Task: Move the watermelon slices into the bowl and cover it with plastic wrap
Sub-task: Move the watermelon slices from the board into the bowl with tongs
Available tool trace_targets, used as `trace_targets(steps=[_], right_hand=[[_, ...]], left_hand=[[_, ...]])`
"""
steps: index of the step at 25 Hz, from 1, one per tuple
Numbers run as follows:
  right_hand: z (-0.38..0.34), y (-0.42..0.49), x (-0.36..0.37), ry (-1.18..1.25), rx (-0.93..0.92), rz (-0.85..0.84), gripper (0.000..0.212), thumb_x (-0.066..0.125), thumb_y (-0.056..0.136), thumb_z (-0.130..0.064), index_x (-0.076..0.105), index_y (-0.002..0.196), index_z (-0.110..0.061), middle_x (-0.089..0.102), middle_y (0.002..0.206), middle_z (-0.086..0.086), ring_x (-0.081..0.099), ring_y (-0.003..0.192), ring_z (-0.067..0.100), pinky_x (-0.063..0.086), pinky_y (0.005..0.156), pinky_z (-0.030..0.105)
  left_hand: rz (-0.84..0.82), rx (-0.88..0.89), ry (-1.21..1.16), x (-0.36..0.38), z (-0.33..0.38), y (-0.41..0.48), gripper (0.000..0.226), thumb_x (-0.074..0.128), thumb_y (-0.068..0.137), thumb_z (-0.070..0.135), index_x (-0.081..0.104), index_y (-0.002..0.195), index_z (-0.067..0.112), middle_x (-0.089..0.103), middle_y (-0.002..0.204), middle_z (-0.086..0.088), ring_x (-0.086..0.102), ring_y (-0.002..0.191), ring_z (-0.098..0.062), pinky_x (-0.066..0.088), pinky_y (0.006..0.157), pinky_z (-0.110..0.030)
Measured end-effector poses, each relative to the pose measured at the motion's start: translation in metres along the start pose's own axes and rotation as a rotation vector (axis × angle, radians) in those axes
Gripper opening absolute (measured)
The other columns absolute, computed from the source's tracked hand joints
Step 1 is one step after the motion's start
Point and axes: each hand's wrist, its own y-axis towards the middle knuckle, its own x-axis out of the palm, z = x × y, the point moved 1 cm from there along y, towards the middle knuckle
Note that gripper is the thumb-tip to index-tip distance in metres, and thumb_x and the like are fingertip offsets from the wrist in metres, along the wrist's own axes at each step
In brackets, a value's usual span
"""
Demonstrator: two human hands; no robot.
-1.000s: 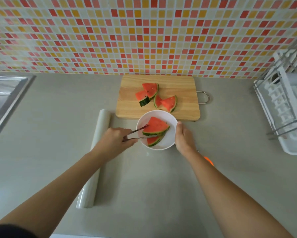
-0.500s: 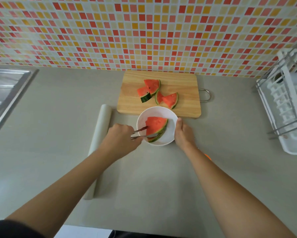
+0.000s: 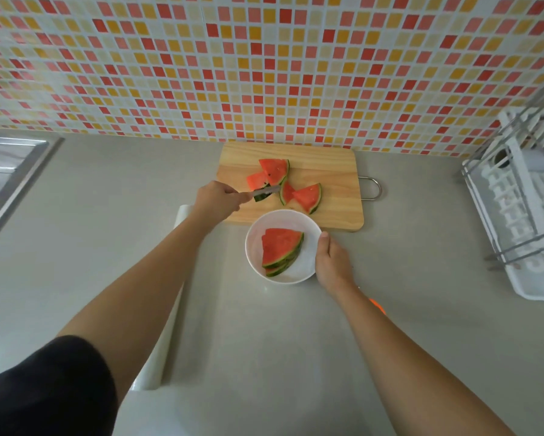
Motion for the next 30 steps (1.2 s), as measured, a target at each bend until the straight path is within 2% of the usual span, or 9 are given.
trace_targets(steps=[3, 8, 15, 20, 22, 23, 26, 28, 30], right_hand=[[0.0, 0.001, -0.001, -0.008, 0.001, 0.002, 0.039, 0.022, 0.095, -0.042, 0.05, 0.074, -0.024, 0.058, 0.08, 0.005, 0.05, 0.077, 0.024, 0.034, 0.07, 0.031], [-0.003, -0.002, -0.001, 0.0, 0.009, 0.008, 0.041, 0.025, 0.097, -0.037, 0.052, 0.075, -0.016, 0.05, 0.066, -0.006, 0.05, 0.071, 0.023, 0.032, 0.065, 0.031], [-0.006, -0.005, -0.003, 0.027, 0.015, 0.0, 0.043, 0.025, 0.097, -0.037, 0.052, 0.074, -0.013, 0.053, 0.066, -0.006, 0.049, 0.064, 0.014, 0.031, 0.063, 0.031], [-0.008, -0.006, -0.004, 0.026, 0.022, 0.01, 0.044, 0.024, 0.097, -0.038, 0.05, 0.072, -0.013, 0.053, 0.066, -0.003, 0.05, 0.064, 0.017, 0.032, 0.062, 0.032], [-0.009, -0.006, -0.004, 0.016, 0.024, 0.013, 0.044, 0.023, 0.097, -0.038, 0.048, 0.069, -0.015, 0.052, 0.065, -0.002, 0.051, 0.066, 0.021, 0.032, 0.062, 0.033], [-0.009, -0.006, -0.004, 0.009, 0.026, 0.017, 0.044, 0.023, 0.097, -0.038, 0.049, 0.071, -0.014, 0.053, 0.066, -0.001, 0.052, 0.069, 0.025, 0.032, 0.063, 0.033], [-0.01, -0.007, -0.003, 0.018, 0.018, 0.019, 0.044, 0.023, 0.097, -0.036, 0.057, 0.084, -0.012, 0.062, 0.084, 0.011, 0.055, 0.085, 0.032, 0.036, 0.071, 0.032], [-0.011, -0.008, -0.003, 0.051, 0.002, 0.008, 0.042, 0.023, 0.097, -0.035, 0.057, 0.086, -0.014, 0.061, 0.091, 0.01, 0.056, 0.09, 0.03, 0.036, 0.075, 0.032], [-0.011, -0.009, -0.004, 0.069, -0.011, 0.002, 0.041, 0.023, 0.097, -0.035, 0.055, 0.082, -0.016, 0.061, 0.09, 0.008, 0.055, 0.089, 0.028, 0.036, 0.075, 0.032]], left_hand=[[-0.055, -0.003, -0.039, 0.011, -0.004, 0.015, 0.028, 0.073, 0.076, 0.043, 0.072, 0.077, 0.015, 0.065, 0.068, 0.003, 0.051, 0.056, -0.011, 0.041, 0.051, -0.022], [-0.086, -0.015, -0.223, 0.028, -0.001, 0.026, 0.022, 0.073, 0.08, 0.029, 0.074, 0.085, 0.008, 0.062, 0.063, 0.001, 0.042, 0.052, -0.013, 0.038, 0.05, -0.022], [0.094, 0.204, -0.016, 0.006, -0.006, 0.007, 0.021, 0.066, 0.086, 0.035, 0.076, 0.083, 0.017, 0.066, 0.069, 0.001, 0.049, 0.056, -0.005, 0.037, 0.052, -0.017], [-0.045, 0.226, -0.104, -0.031, -0.027, -0.038, 0.01, 0.071, 0.081, 0.033, 0.075, 0.073, 0.029, 0.067, 0.062, 0.008, 0.052, 0.062, -0.008, 0.039, 0.055, -0.016], [-0.053, 0.238, 0.027, -0.038, -0.032, -0.055, 0.011, 0.071, 0.081, 0.031, 0.076, 0.073, 0.026, 0.068, 0.061, 0.005, 0.056, 0.063, -0.013, 0.04, 0.056, -0.016], [-0.017, 0.274, 0.108, -0.039, -0.031, -0.062, 0.012, 0.071, 0.082, 0.028, 0.077, 0.076, 0.02, 0.068, 0.063, -0.002, 0.057, 0.065, -0.019, 0.041, 0.058, -0.021], [0.134, 0.436, 0.385, -0.025, -0.022, -0.085, 0.025, 0.064, 0.087, 0.022, 0.074, 0.076, 0.002, 0.063, 0.066, -0.021, 0.057, 0.068, -0.037, 0.034, 0.061, -0.031], [0.18, 0.455, 0.621, -0.008, -0.013, -0.101, 0.033, 0.054, 0.092, 0.022, 0.066, 0.07, 0.002, 0.06, 0.063, -0.014, 0.052, 0.066, -0.031, 0.03, 0.061, -0.028], [0.154, 0.44, 0.781, 0.008, -0.006, -0.112, 0.034, 0.045, 0.095, 0.017, 0.05, 0.062, 0.008, 0.044, 0.055, -0.002, 0.045, 0.062, -0.022, 0.032, 0.058, -0.03]])
